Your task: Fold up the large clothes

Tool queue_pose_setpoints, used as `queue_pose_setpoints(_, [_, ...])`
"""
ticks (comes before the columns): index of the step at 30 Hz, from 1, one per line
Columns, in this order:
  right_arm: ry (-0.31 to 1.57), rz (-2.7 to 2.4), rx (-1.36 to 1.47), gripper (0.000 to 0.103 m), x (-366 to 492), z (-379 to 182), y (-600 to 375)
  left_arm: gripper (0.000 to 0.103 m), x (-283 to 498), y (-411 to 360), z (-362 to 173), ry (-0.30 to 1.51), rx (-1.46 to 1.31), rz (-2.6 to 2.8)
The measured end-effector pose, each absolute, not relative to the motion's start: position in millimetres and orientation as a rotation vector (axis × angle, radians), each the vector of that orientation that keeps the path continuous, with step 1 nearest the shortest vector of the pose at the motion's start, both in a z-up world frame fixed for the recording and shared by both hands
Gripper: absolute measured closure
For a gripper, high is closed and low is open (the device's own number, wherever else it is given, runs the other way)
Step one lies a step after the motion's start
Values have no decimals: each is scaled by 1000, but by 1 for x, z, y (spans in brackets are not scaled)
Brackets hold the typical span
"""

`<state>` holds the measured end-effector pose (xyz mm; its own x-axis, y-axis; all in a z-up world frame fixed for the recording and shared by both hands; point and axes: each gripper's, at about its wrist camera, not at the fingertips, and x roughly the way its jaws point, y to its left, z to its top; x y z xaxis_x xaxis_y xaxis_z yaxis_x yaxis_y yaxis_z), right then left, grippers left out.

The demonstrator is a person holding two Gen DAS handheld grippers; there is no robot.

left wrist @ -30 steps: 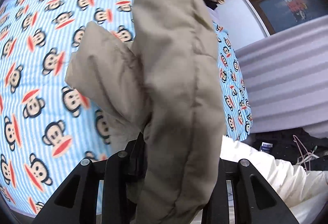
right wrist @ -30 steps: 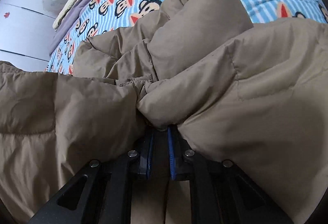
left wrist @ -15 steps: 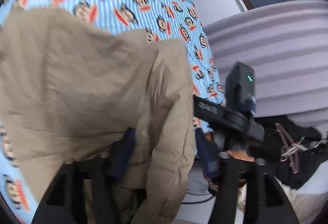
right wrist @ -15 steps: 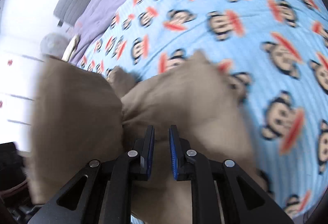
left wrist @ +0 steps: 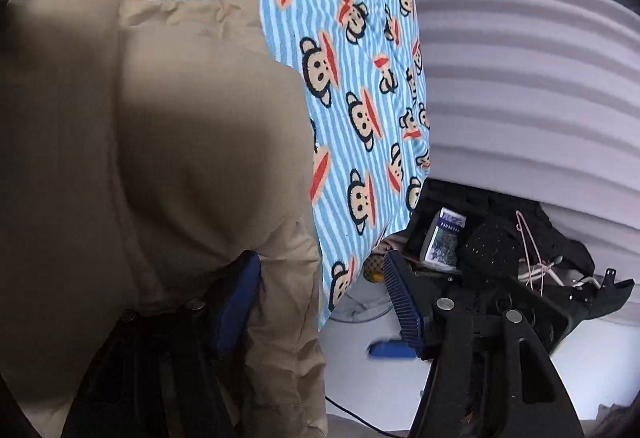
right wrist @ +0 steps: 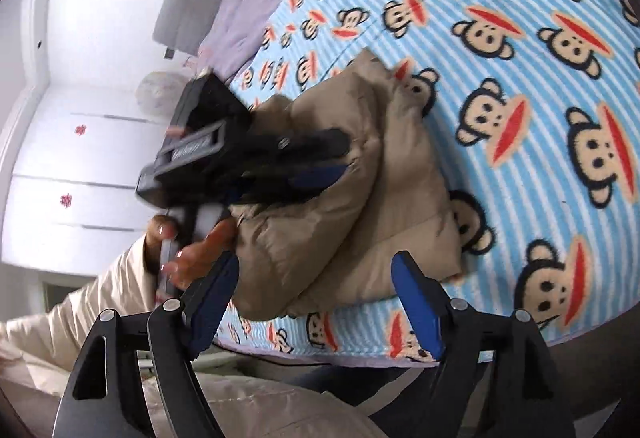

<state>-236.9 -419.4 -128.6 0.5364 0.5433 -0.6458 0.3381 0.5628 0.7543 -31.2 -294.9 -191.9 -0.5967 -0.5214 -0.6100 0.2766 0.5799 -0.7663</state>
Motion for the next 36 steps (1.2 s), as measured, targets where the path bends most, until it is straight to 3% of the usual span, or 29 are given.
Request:
queue_pose_setpoints(5, [1100, 283, 979, 21, -219, -141, -376, 39, -25, -316, -176, 1859, -28, -1162])
queue_pose_setpoints(10, [1124, 276, 1025, 21, -202, -158, -361, 39, -20, -291, -115, 1590, 19, -1152])
queue_pose_setpoints(16, [1117, 225, 1066, 21, -217, -161, -385, 39, 20, -173, -72, 1308, -64, -822])
queue_pose_setpoints(22, [1027, 140, 1255, 22, -210, -175, -434, 39, 56, -45, -122, 1333, -163, -414])
queue_pose_setpoints(23, [1039, 132, 1271, 26, -202, -182, -438, 39, 58, -33, -135, 1348, -154, -366])
queue_pose_setpoints(24, [1058, 113, 1283, 56, -193, -191, -441, 39, 56, -25, -153, 1370, -165, -338])
queue_pose_setpoints(25, [1080, 108, 1293, 94, -184, -200, -440, 39, 56, -17, -166, 1394, -197, -316])
queue_pose_setpoints(29, [1064, 177, 1130, 94, -145, -190, -430, 39, 52, -18, -194, 1421, -246, -295])
queue_pose_setpoints(36, [1175, 73, 948, 94, -118, -208, -452, 39, 38, -83, -177, 1381, -151, -400])
